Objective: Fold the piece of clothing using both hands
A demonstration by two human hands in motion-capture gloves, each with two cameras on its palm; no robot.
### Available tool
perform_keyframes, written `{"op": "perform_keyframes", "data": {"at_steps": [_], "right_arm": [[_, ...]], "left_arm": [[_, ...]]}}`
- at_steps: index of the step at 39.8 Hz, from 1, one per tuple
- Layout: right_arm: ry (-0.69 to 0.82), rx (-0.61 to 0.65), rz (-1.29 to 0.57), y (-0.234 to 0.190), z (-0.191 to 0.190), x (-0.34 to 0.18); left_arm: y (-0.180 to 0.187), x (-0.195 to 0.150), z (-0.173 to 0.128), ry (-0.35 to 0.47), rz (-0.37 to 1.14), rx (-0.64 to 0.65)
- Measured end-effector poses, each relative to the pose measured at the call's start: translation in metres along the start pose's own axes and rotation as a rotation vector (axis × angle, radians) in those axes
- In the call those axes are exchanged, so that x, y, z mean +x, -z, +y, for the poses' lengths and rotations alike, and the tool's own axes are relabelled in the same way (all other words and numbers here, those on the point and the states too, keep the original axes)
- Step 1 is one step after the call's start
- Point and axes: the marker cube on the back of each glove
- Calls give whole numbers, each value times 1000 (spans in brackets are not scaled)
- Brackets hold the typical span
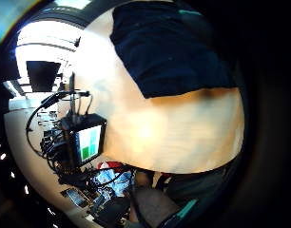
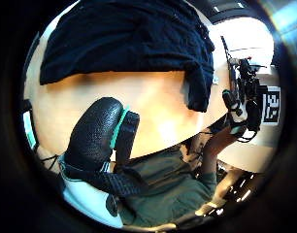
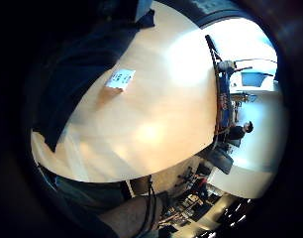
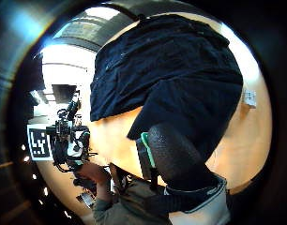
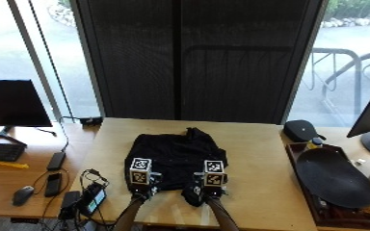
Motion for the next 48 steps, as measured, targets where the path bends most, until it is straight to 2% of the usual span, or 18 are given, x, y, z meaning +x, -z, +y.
{"op": "perform_keyframes", "data": {"at_steps": [6, 10, 19, 26, 32, 37, 38, 40, 43, 46, 48], "right_arm": [[22, -10, 11, -1, -3, -8], [27, -19, 38, 9, 11, -15], [66, -181, 78, -12, 12, -22], [91, -221, 48, -19, 11, -22], [77, -128, 129, -15, 4, -18], [76, -62, 246, -10, 2, -11], [68, -49, 291, -9, 2, -8], [60, -17, 379, -13, -3, -2], [91, 107, 461, -28, -28, 1], [149, 267, 455, -40, -57, -4], [170, 277, 454, -34, -60, -4]], "left_arm": [[-4, 3, -4, -3, -21, -33], [11, 4, 15, 48, -96, -76], [-3, 7, 8, 32, -125, -124], [-10, 9, -4, 14, -179, -35], [-11, -1, -10, 47, -260, 43], [-18, -1, 3, 33, -266, -31], [-19, -2, 0, 32, -275, 0], [-24, -6, -20, 29, -296, 152], [-39, -11, -49, 21, -295, 326], [-47, -13, -52, 18, -278, 318], [-41, -14, -46, 19, -281, 264]]}}
